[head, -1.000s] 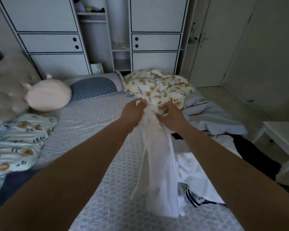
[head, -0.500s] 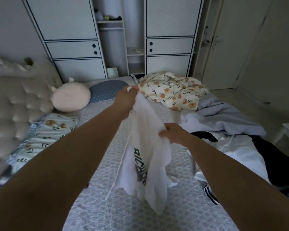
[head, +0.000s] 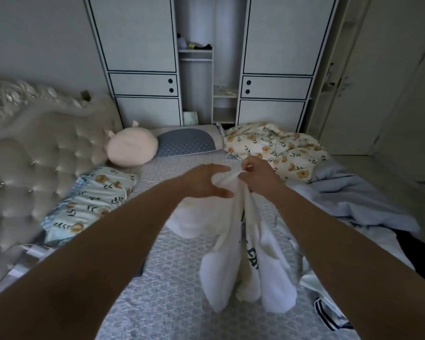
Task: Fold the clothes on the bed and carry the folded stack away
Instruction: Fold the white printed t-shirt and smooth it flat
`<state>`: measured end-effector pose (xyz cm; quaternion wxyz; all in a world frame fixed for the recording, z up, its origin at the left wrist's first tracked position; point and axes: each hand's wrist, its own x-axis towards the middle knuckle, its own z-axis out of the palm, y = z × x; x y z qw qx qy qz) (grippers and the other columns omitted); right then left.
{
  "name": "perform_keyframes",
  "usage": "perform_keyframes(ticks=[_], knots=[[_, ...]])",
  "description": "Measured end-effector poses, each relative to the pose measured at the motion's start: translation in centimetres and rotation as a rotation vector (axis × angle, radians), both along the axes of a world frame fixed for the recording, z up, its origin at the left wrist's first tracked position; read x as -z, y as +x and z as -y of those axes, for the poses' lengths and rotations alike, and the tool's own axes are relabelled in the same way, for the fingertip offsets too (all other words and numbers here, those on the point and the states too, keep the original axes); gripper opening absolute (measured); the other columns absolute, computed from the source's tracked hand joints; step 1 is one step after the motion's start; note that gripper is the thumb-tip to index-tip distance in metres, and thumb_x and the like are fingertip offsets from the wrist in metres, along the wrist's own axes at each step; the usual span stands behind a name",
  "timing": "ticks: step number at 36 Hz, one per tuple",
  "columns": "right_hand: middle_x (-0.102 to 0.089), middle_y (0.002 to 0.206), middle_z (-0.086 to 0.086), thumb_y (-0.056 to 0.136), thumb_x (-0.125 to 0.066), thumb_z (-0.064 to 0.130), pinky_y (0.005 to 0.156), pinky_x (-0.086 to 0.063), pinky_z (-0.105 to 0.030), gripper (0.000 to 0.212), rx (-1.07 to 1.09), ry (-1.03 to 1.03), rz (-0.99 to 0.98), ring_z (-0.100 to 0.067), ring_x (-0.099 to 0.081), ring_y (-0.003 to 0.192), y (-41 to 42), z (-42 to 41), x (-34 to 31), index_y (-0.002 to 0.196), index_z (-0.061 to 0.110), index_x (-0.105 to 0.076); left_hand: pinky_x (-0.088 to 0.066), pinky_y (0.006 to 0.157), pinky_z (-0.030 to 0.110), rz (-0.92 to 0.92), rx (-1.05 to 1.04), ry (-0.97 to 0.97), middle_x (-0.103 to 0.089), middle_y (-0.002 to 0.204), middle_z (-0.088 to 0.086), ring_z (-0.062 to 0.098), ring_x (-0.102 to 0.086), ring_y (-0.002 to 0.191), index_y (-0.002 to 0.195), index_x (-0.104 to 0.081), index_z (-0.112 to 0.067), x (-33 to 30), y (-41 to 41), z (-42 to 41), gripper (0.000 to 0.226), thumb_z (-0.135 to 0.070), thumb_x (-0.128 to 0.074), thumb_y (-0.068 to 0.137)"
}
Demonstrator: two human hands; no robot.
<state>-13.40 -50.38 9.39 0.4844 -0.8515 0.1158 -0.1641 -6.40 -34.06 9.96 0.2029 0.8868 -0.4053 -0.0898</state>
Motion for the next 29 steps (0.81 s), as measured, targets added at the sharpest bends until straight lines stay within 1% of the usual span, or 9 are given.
perform_keyframes(ticks=[3, 7, 9, 11, 14, 18, 21, 26, 29], knots=[[-0.052, 0.067, -0.005, 0.08, -0.055, -0.008, 0.036, -0.038, -0.018, 0.026, -0.058, 0.106, 0.049, -0.002, -0.046, 0.037, -0.1, -0.8, -1.0, 0.07, 0.015, -0.048, -0.03, 0.074, 0.022, 0.002, 0.013, -0.046, -0.062, 0.122, 0.008, 0.023, -0.055, 0.108, 0.122, -0.06, -0.015, 0.6, -0.8, 2.4, 0.036, -0.036, -0.059, 0.092], [-0.053, 0.076, 0.002, 0.083, -0.068, 0.007, 0.046, -0.039, -0.012, 0.018, -0.084, -0.034, 0.023, -0.008, -0.049, 0.059, -0.9, 0.2, -0.4, 0.091, 0.015, -0.054, -0.035, 0.066, 0.02, -0.14, -0.094, -0.343, -0.066, 0.1, 0.012, 0.021, -0.057, 0.089, 0.101, -0.068, -0.008, 0.6, -0.1, 2.4, 0.018, -0.015, -0.053, 0.096], [-0.054, 0.084, 0.006, 0.083, -0.068, 0.014, 0.05, -0.041, -0.012, 0.02, -0.08, -0.173, -0.122, -0.009, -0.053, 0.067, -1.2, 1.1, 0.7, 0.097, 0.018, -0.053, -0.036, 0.062, 0.008, -0.263, -0.117, -0.465, -0.064, 0.097, 0.004, 0.014, -0.055, 0.087, 0.099, -0.067, -0.015, 0.5, 0.0, 1.9, 0.014, -0.01, -0.055, 0.094], [-0.058, 0.09, 0.0, 0.084, -0.067, 0.02, 0.056, -0.043, -0.02, 0.017, -0.091, -0.237, -0.286, -0.015, -0.056, 0.073, -1.2, 1.5, 1.8, 0.098, 0.016, -0.057, -0.04, 0.072, 0.01, -0.359, -0.088, -0.501, -0.063, 0.101, 0.001, 0.012, -0.056, 0.09, 0.101, -0.065, -0.02, 0.3, -0.2, 1.8, 0.017, -0.009, -0.055, 0.093], [-0.06, 0.093, -0.005, 0.087, -0.063, 0.028, 0.057, -0.039, -0.023, 0.021, -0.108, -0.293, -0.417, -0.017, -0.055, 0.078, -1.2, 1.6, 2.9, 0.1, 0.011, -0.061, -0.039, 0.086, 0.022, -0.39, -0.037, -0.46, -0.063, 0.108, -0.003, 0.011, -0.057, 0.098, 0.107, -0.064, -0.026, 0.1, 0.0, 1.5, 0.025, -0.009, -0.055, 0.091], [-0.062, 0.108, -0.012, 0.091, -0.057, 0.02, 0.073, -0.043, -0.029, 0.025, -0.119, -0.422, -0.377, -0.025, -0.058, 0.094, -1.3, 1.8, 2.9, 0.112, 0.007, -0.06, -0.04, 0.073, 0.019, -0.317, -0.062, -0.344, -0.063, 0.096, -0.01, 0.002, -0.055, 0.085, 0.101, -0.067, -0.03, 0.4, 1.2, -0.6, 0.02, -0.016, -0.059, 0.09], [-0.062, 0.096, -0.006, 0.088, -0.064, 0.021, 0.067, -0.036, -0.024, 0.018, -0.135, -0.401, -0.272, -0.019, -0.054, 0.087, -1.2, 1.6, 2.3, 0.102, 0.01, -0.063, -0.039, 0.07, 0.022, -0.21, -0.029, -0.233, -0.062, 0.085, -0.007, 0.009, -0.056, 0.081, 0.087, -0.066, -0.025, 0.8, 2.0, -2.5, 0.002, -0.024, -0.067, 0.087], [-0.053, 0.068, 0.01, 0.076, -0.078, 0.03, 0.05, -0.032, -0.017, 0.02, -0.211, -0.409, -0.292, -0.004, -0.048, 0.063, -1.2, 1.2, 0.5, 0.076, 0.019, -0.06, -0.038, 0.082, 0.03, -0.086, -0.105, 0.016, -0.061, 0.102, -0.002, 0.017, -0.054, 0.097, 0.096, -0.06, -0.024, 1.4, 2.8, -5.3, 0.035, -0.051, -0.072, 0.077], [-0.052, 0.066, 0.011, 0.078, -0.076, 0.019, 0.046, -0.032, -0.008, 0.018, -0.184, -0.42, -0.207, -0.001, -0.045, 0.059, -0.9, 1.2, 0.0, 0.073, 0.018, -0.059, -0.039, 0.073, 0.029, -0.117, -0.108, 0.035, -0.061, 0.094, -0.002, 0.02, -0.056, 0.092, 0.092, -0.059, -0.022, 1.6, 2.9, -6.0, 0.049, -0.066, -0.065, 0.073]])
